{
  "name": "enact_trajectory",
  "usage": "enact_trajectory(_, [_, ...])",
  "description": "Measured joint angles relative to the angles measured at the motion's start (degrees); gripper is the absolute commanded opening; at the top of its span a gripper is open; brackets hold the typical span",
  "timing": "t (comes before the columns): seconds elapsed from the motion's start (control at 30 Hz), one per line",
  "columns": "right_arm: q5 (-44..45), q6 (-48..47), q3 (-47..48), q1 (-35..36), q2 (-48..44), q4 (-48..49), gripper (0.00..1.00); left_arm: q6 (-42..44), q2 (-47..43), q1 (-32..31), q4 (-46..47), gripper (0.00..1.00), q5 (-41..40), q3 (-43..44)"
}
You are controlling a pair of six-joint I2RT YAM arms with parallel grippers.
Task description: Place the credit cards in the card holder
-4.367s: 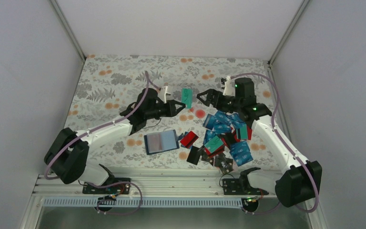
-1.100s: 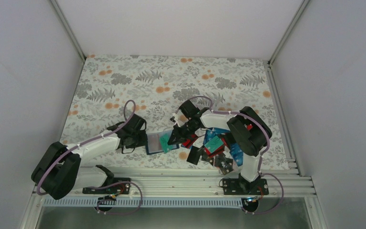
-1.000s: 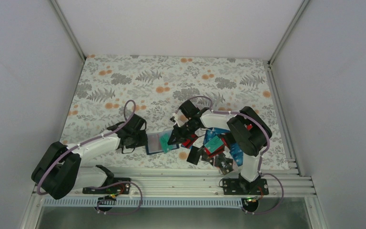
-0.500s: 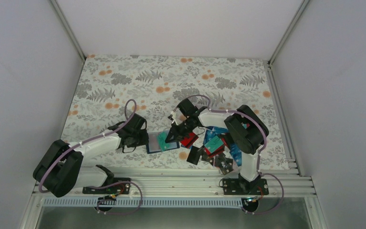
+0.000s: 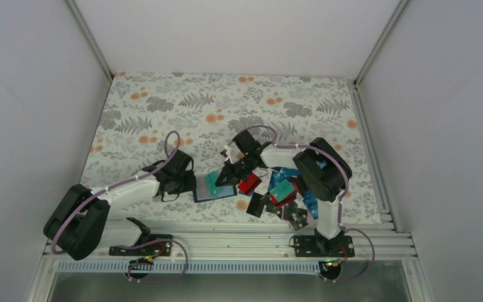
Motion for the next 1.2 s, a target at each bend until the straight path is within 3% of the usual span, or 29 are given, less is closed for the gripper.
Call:
enact_trajectory(0.6, [0.79, 7.21, -4.39, 1.62, 0.0, 9.97, 0.04, -0.02, -0.07, 0.02, 0.92, 0.21, 0.63, -0.37])
enact_trajectory(1.2, [6.78, 8.15, -5.66, 1.75, -2.64, 10.19, 0.04, -0.09, -0.24, 0.02, 1.7, 0.21, 1.03, -0.79])
